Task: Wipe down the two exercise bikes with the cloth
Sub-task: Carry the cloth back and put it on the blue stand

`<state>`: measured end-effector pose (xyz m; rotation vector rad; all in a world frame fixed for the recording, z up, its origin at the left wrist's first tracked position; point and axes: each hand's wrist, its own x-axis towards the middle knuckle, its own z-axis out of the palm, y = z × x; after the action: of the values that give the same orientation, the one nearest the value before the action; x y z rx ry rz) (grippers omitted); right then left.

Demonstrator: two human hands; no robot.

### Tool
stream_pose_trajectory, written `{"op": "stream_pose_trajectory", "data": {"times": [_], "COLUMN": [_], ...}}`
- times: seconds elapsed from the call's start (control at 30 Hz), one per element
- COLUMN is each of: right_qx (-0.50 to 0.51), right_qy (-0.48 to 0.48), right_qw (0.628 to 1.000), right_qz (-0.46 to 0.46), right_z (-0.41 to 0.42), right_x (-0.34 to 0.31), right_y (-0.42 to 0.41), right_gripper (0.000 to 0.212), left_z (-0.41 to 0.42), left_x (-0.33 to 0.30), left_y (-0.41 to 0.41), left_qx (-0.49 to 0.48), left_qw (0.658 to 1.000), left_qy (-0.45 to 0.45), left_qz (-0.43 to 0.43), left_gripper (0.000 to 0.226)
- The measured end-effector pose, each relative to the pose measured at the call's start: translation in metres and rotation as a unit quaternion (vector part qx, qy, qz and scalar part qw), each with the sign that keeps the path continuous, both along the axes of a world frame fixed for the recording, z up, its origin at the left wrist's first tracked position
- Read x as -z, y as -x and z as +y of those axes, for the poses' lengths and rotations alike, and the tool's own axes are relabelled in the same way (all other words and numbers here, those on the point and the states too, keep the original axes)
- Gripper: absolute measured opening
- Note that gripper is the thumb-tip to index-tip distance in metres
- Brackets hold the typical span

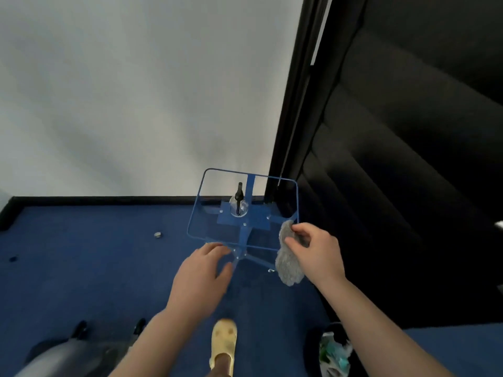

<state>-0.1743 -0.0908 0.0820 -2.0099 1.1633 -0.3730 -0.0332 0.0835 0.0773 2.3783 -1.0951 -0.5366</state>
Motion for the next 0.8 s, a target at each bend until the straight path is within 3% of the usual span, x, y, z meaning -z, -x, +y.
{"op": "stream_pose_trajectory", "data": {"times": [0.27, 0.6, 0.8], "right_qx": [0.048, 0.097, 0.001], "right_qy": [-0.022, -0.065, -0.137], "right_qw": [0.997, 0.98, 0.966], "right_qz": [0.051, 0.162, 0.22], "right_z": [-0.091, -0.141, -0.149], "right_x": [0.089, 0.214, 0.229], "right_y": [-0.128, -0.2, -0.218], "right_gripper": [0.023, 0.02, 0.035], "left_z": [-0.104, -0.144, -0.14], "left_x": [0.061, 0.133, 0.139], "left_y": [-0.121, -0.159, -0.166], "left_qx": [0.009, 0.008, -0.004], "left_qw": [0.999, 0.997, 0.996], "left_qy": [-0.033, -0.044, -0.058], "left_qz": [0.008, 0.07, 0.068], "left_gripper": [0.033, 0.034, 0.034]}}
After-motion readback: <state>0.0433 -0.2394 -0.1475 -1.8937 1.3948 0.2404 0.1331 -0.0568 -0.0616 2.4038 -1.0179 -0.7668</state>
